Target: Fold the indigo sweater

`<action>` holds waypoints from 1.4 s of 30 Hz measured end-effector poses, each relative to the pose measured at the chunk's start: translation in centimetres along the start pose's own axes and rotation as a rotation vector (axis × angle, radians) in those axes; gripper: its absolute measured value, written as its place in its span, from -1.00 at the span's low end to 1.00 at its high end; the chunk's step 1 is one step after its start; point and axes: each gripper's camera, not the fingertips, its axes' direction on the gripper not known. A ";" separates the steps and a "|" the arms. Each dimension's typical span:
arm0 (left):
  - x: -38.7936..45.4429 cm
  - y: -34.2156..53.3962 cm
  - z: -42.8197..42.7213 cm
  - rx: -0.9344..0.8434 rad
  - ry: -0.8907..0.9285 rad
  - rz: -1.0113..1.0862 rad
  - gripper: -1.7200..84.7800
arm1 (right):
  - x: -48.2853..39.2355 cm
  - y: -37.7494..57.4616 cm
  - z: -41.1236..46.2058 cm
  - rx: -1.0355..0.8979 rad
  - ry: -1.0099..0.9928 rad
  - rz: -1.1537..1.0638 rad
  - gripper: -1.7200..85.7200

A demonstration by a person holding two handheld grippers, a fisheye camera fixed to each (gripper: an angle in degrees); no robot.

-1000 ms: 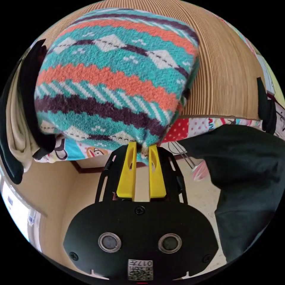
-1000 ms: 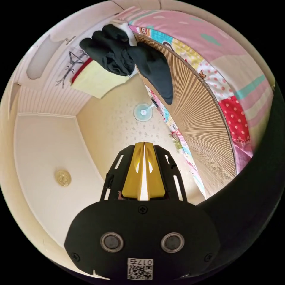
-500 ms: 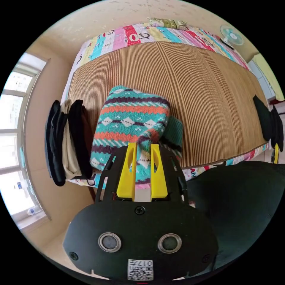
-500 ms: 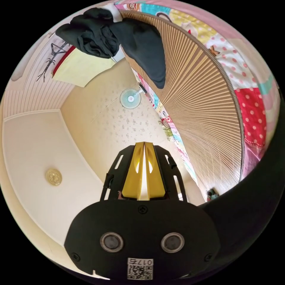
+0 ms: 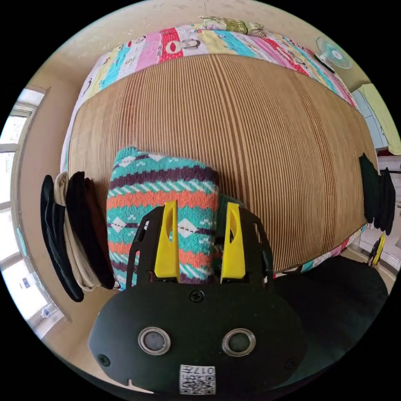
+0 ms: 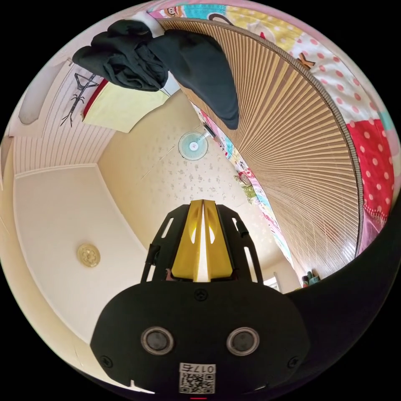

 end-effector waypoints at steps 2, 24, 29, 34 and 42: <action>0.1 -0.7 4.3 -0.185 -0.017 0.017 -0.58 | 1.8 -1.2 0.3 -0.026 0.022 0.002 -0.95; -17.6 28.7 -9.0 1.028 1.426 0.681 -0.82 | 21.7 2.3 31.8 -1.406 0.640 -0.783 -0.77; -9.8 30.0 -13.7 1.096 1.553 1.100 -0.82 | 27.3 15.2 39.7 -1.836 0.504 -0.951 -0.48; -5.4 30.8 -13.0 1.159 1.759 1.263 -0.82 | 32.7 25.3 40.5 -1.935 0.530 -1.307 -0.46; 2.0 34.6 -7.0 1.114 2.025 1.459 -0.82 | 38.5 20.2 39.3 -1.907 0.313 -1.178 -0.45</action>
